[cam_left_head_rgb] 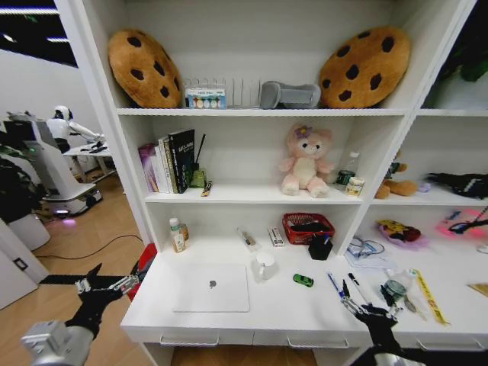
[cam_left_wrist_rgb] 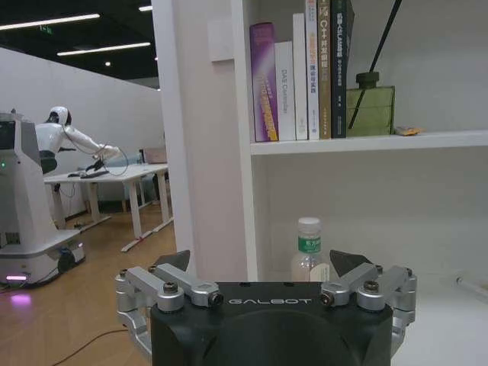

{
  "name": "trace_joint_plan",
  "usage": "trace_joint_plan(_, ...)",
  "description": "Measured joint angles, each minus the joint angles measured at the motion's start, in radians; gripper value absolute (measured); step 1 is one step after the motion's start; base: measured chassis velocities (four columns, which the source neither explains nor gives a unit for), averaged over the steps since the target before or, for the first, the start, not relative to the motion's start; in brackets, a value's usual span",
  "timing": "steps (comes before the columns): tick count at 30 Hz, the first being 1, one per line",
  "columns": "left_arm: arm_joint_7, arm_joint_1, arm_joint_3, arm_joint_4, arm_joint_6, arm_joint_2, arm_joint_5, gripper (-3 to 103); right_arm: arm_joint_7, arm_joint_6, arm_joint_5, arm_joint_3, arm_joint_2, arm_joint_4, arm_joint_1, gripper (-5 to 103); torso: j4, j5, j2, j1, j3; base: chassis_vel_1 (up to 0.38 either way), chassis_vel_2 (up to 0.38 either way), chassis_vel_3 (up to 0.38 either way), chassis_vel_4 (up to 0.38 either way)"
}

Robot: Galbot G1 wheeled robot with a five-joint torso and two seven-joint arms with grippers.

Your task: Organize the objects on the table.

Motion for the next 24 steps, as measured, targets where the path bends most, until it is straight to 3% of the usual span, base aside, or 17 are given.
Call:
trace_joint_plan(14, 0.012, 0.002, 0.007, 0.005, 0.005, -0.007, 0.012, 100, 0.003, 0.009, 0.000, 0.002, -0.031, -0.039, 0.012, 100, -0.0001, 0.0000, 0.000, 0.000, 0.000, 0.000, 0.000, 0.000, 0.000)
trace_joint_plan(16, 0.012, 0.001, 0.007, 0.006, 0.005, -0.006, 0.012, 100, -0.090, -0.001, 0.019, -0.003, -0.076, -0.065, 0.015, 100, -0.0001, 0.0000, 0.000, 0.000, 0.000, 0.000, 0.000, 0.000, 0.000)
trace_joint_plan(17, 0.012, 0.001, 0.007, 0.006, 0.005, -0.006, 0.012, 100, -0.090, -0.001, 0.019, -0.003, -0.076, -0.065, 0.015, 100, -0.0001, 0.0000, 0.000, 0.000, 0.000, 0.000, 0.000, 0.000, 0.000)
trace_joint_plan(20, 0.013, 0.001, 0.008, 0.007, 0.005, -0.005, 0.012, 100, -0.356, -0.013, 0.135, 0.001, -0.185, -0.144, 0.049, 100, -0.0003, 0.0003, 0.000, 0.000, 0.000, 0.000, 0.000, 0.000, 0.000)
trace_joint_plan(21, 0.013, 0.001, 0.008, 0.007, 0.005, -0.005, 0.012, 100, -0.356, -0.013, 0.135, 0.001, -0.185, -0.144, 0.049, 100, -0.0003, 0.0003, 0.000, 0.000, 0.000, 0.000, 0.000, 0.000, 0.000)
trace_joint_plan(22, 0.013, 0.001, 0.008, 0.007, 0.005, -0.005, 0.012, 100, -0.471, -0.022, 0.184, 0.009, -0.243, -0.186, 0.078, 100, -0.0003, 0.0003, 0.000, 0.000, 0.000, 0.000, 0.000, 0.000, 0.000)
trace_joint_plan(24, 0.013, 0.001, 0.008, 0.007, 0.005, -0.004, 0.012, 100, -0.611, -0.026, 0.239, 0.022, -0.323, -0.242, 0.121, 100, -0.0003, 0.0007, 0.000, 0.000, 0.000, 0.000, 0.000, 0.000, 0.000)
